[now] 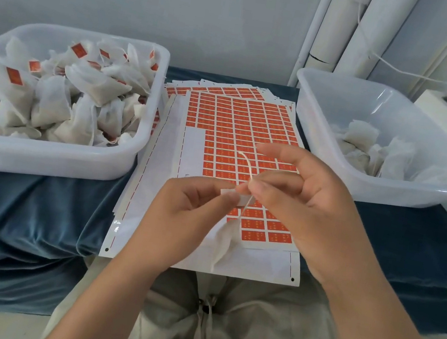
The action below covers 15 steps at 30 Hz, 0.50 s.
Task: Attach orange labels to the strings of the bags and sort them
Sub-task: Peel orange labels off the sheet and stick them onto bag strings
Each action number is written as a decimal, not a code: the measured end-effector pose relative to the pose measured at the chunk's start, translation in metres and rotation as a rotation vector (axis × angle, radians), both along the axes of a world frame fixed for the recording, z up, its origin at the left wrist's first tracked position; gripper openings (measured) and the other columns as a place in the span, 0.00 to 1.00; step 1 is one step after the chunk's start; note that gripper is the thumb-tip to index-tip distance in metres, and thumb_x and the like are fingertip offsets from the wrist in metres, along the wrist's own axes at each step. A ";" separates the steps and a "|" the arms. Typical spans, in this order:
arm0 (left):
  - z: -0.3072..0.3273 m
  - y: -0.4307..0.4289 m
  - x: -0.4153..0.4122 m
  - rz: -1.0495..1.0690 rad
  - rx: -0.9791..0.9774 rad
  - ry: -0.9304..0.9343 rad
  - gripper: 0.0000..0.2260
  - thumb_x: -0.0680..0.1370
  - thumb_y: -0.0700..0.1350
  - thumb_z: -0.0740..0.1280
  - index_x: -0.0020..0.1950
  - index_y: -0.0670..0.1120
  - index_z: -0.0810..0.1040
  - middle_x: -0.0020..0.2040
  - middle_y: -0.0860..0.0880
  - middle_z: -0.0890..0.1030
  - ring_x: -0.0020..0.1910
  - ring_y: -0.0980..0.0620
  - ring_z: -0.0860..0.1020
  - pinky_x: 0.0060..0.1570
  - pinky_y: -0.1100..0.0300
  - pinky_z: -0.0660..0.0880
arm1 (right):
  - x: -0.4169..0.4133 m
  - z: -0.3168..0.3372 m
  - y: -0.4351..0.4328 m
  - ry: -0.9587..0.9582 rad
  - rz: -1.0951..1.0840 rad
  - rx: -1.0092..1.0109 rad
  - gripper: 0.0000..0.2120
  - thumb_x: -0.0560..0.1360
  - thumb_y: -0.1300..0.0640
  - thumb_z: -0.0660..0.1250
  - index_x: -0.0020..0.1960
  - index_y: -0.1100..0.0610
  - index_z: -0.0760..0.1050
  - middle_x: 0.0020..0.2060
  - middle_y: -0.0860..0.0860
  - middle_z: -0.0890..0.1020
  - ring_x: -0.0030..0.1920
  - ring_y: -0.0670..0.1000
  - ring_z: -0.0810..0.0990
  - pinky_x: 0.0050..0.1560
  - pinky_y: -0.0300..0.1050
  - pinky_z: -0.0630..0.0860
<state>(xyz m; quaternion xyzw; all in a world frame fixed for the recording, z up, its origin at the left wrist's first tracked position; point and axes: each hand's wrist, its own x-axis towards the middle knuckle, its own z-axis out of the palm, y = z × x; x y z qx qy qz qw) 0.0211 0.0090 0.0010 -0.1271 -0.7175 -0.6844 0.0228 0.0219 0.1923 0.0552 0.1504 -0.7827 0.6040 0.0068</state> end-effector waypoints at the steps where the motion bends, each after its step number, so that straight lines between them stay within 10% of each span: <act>1: 0.002 0.000 0.001 -0.013 -0.007 0.016 0.14 0.85 0.43 0.67 0.53 0.60 0.89 0.51 0.58 0.89 0.54 0.58 0.86 0.52 0.71 0.78 | 0.000 -0.001 -0.001 -0.009 0.000 -0.007 0.18 0.80 0.54 0.72 0.66 0.41 0.75 0.47 0.42 0.89 0.56 0.43 0.86 0.54 0.29 0.79; 15: 0.000 -0.008 0.001 -0.156 -0.102 0.017 0.11 0.83 0.45 0.65 0.47 0.47 0.87 0.46 0.49 0.88 0.49 0.50 0.86 0.54 0.58 0.81 | -0.003 -0.012 -0.006 0.059 -0.085 0.026 0.14 0.81 0.52 0.71 0.64 0.38 0.75 0.49 0.38 0.87 0.54 0.41 0.86 0.53 0.36 0.83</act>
